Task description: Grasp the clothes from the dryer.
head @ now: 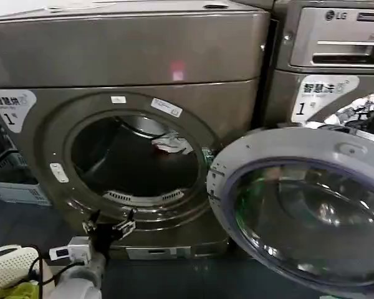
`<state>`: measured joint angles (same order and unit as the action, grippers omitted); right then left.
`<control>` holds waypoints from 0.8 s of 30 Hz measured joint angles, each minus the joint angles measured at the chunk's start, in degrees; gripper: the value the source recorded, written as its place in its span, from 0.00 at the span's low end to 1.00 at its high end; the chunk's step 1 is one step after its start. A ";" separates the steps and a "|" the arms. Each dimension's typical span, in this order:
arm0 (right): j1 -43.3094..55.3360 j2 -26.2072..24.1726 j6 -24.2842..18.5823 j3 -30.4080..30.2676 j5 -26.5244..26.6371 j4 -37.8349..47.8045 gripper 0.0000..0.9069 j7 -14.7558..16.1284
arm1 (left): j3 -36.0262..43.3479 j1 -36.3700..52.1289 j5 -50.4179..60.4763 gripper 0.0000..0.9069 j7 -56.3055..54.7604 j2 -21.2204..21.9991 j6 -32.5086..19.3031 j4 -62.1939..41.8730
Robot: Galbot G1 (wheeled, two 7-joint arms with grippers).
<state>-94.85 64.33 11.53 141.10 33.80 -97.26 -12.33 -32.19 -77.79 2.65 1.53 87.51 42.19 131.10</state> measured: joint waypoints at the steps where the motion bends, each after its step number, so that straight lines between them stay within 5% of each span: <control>1: 0.00 0.00 0.00 0.02 0.00 0.07 1.00 0.00 | 0.02 0.01 0.00 1.00 0.03 0.01 0.00 0.00; 24: 0.06 0.15 -0.34 -0.09 -0.25 0.50 1.00 0.10 | 0.38 0.02 0.06 1.00 0.26 0.25 0.00 -0.06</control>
<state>-94.79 64.48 11.19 141.00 33.56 -96.76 -12.22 -31.82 -77.77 2.71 1.79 87.75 42.19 131.04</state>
